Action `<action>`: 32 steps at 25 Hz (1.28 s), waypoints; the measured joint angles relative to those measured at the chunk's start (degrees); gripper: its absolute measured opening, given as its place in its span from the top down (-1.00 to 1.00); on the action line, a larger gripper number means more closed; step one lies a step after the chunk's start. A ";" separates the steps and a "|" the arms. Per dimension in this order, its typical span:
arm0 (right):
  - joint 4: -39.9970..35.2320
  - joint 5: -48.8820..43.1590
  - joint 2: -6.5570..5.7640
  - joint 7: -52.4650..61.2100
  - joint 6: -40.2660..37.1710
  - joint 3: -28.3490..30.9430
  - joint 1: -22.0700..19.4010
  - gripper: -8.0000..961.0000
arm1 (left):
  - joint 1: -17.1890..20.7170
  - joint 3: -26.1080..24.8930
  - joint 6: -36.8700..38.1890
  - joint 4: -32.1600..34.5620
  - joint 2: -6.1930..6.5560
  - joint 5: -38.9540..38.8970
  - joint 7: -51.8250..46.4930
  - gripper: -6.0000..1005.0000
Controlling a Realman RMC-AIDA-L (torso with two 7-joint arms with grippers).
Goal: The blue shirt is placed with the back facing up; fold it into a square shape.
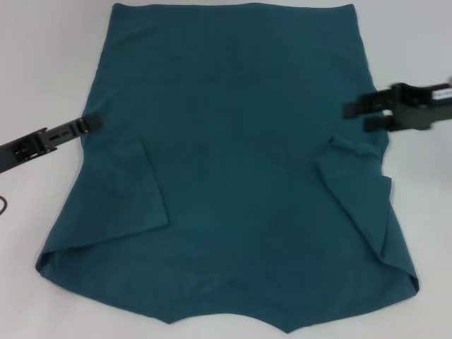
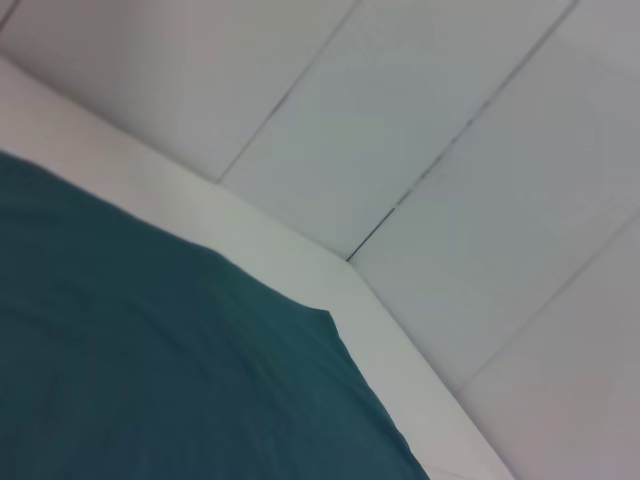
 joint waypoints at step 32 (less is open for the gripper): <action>-4.44 0.09 -1.95 -2.24 -8.70 0.90 -9.35 -0.49 | 3.69 -8.45 8.85 3.98 3.49 27.36 -34.91 -0.89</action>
